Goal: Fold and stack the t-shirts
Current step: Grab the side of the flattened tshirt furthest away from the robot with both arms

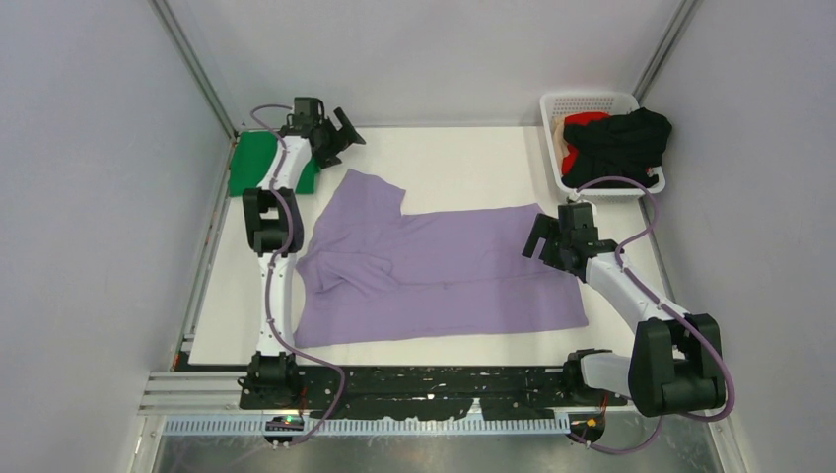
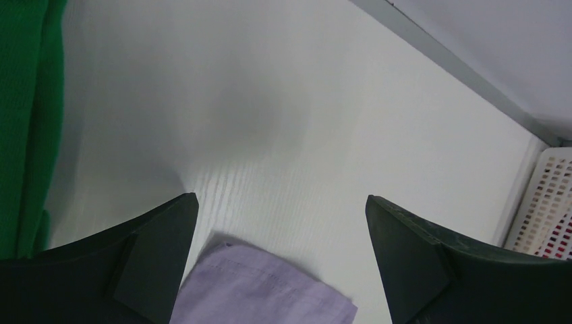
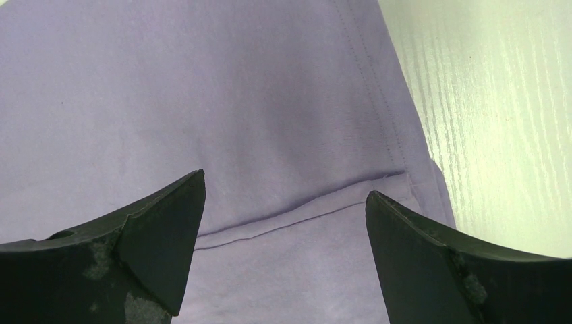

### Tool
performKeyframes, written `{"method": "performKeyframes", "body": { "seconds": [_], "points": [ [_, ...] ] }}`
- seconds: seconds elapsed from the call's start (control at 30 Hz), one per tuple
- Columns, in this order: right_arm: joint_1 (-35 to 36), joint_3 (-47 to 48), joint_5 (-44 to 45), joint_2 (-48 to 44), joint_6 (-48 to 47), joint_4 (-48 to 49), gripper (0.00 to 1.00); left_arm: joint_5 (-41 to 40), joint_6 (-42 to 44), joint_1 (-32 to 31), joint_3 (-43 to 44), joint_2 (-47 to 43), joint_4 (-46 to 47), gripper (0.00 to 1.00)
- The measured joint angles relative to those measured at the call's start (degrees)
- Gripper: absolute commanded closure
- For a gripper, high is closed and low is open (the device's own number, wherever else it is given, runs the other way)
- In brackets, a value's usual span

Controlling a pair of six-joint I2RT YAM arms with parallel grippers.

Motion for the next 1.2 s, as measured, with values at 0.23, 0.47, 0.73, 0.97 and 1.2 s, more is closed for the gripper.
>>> {"method": "performKeyframes", "body": {
  "seconds": [0.23, 0.47, 0.73, 0.97, 1.2],
  "points": [
    [0.0, 0.0, -0.1, 0.0, 0.2, 0.1, 0.05, 0.4, -8.7, -0.2, -1.3, 0.2, 0.9, 0.00],
    [0.0, 0.0, -0.2, 0.0, 0.2, 0.5, 0.04, 0.0, -10.6, -1.2, -1.9, -0.5, -2.3, 0.00],
    [-0.1, 0.0, -0.2, 0.0, 0.2, 0.5, 0.05, -1.4, -7.8, -2.6, -3.4, -2.4, -7.4, 0.00],
    [-0.1, 0.0, -0.2, 0.0, 0.2, 0.8, 0.04, -1.4, -4.4, -3.3, -3.4, -2.7, -9.9, 0.14],
    [-0.1, 0.0, -0.3, 0.0, 0.2, 1.4, 0.05, -1.3, 1.1, -3.8, -3.5, -2.7, -10.9, 0.25]
  ]
}}
